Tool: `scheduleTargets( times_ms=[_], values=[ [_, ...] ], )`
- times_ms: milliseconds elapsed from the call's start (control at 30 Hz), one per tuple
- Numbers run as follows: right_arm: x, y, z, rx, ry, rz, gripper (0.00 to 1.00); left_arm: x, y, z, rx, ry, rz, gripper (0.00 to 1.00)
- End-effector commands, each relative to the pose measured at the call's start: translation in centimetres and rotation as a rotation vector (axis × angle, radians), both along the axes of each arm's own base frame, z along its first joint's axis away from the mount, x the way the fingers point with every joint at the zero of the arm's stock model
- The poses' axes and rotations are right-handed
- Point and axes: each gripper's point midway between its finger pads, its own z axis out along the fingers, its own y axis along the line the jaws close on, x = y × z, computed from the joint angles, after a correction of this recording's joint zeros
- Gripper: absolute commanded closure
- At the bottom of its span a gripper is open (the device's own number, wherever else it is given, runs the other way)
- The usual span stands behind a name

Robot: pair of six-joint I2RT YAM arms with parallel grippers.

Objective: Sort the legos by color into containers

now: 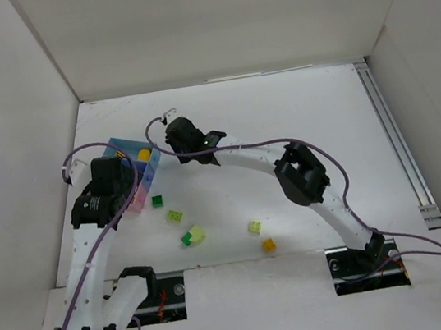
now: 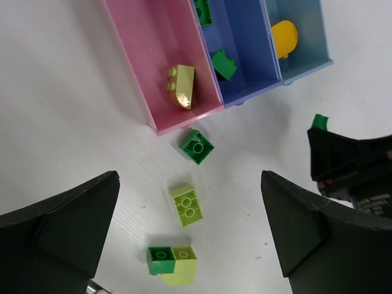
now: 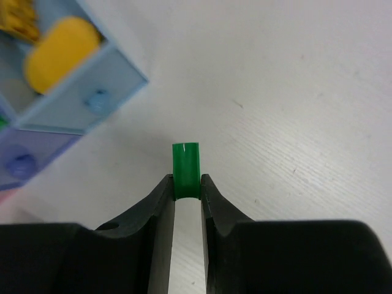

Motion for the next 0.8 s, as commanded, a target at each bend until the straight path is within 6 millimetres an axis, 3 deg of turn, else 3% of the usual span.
scheduleTargets(
  times_ms=[0,167,267,300,367,400,433,500,533,567,633,767],
  values=[
    [-0.2,2.8,11.0,0.199,-0.156,0.105,1.00,0.4,0.5,1.9,0.026,-0.043,0.002,0.00],
    [-4.1,7.0,13.7,0.280,-0.167,0.353,1.00,0.4,0.8,2.9,0.032,-0.067,0.021,0.00],
    [-6.7,9.8,13.5,0.309,-0.154,0.492,1.00,0.3,0.8,3.1,0.031,-0.076,0.021,0.00],
    [-7.2,10.9,14.8,0.333,-0.177,0.508,1.00,0.3,0.8,3.1,0.031,-0.076,0.021,0.00],
    [-7.7,12.2,13.2,0.321,-0.160,0.523,1.00,0.3,0.8,3.6,0.028,-0.095,0.021,0.00],
    [-7.9,13.0,14.7,0.342,-0.186,0.526,1.00,0.3,0.8,3.6,0.028,-0.095,0.021,0.00],
    [-7.6,13.4,13.2,0.333,-0.176,0.526,1.00,0.3,0.8,3.6,0.028,-0.095,0.021,0.00],
    [-7.2,14.1,13.7,0.345,-0.202,0.495,1.00,0.2,0.8,3.8,0.021,-0.107,0.028,0.00],
    [-6.7,14.2,13.5,0.340,-0.212,0.474,1.00,0.0,0.8,3.6,0.021,-0.105,0.028,0.00],
    [-6.3,14.3,12.0,0.317,-0.202,0.458,0.99,0.0,0.8,3.6,0.021,-0.105,0.028,0.00],
    [-5.8,14.2,11.9,0.311,-0.212,0.436,0.99,-0.1,0.8,3.8,0.020,-0.114,0.028,0.00],
    [-5.7,14.2,10.8,0.302,-0.196,0.422,0.82,-0.1,0.8,3.8,0.020,-0.114,0.028,0.00]
  ],
)
